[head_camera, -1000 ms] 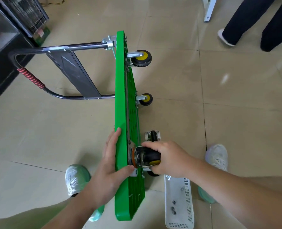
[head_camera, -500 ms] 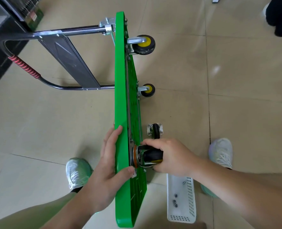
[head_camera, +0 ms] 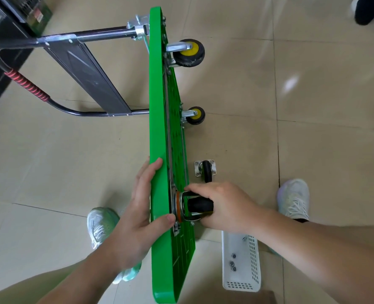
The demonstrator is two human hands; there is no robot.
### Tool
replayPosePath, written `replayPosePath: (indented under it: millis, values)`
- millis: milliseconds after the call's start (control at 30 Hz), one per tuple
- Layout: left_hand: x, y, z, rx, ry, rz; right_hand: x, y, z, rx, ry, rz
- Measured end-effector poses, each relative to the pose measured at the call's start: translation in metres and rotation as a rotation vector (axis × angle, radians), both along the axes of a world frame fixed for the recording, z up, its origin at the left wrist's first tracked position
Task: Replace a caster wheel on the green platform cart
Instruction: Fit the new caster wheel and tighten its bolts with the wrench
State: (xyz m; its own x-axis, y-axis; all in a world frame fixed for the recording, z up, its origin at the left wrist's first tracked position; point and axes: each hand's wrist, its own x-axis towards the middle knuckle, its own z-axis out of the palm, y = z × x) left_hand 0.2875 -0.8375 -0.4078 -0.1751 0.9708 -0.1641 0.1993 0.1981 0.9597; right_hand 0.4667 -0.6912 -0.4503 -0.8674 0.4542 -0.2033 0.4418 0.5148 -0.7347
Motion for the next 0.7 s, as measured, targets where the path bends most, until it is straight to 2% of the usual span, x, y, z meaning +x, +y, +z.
replayPosePath:
  millis: [400, 700]
  values:
    - [-0.0017, 0.0001, -0.0007, -0.033, 0.004, -0.010, -0.0016, -0.0017, 0.0024, -0.027, 0.054, -0.014]
    - [-0.0034, -0.0001, -0.0011, -0.061, -0.014, -0.029, -0.0034, -0.0023, 0.0046, -0.018, 0.000, -0.015]
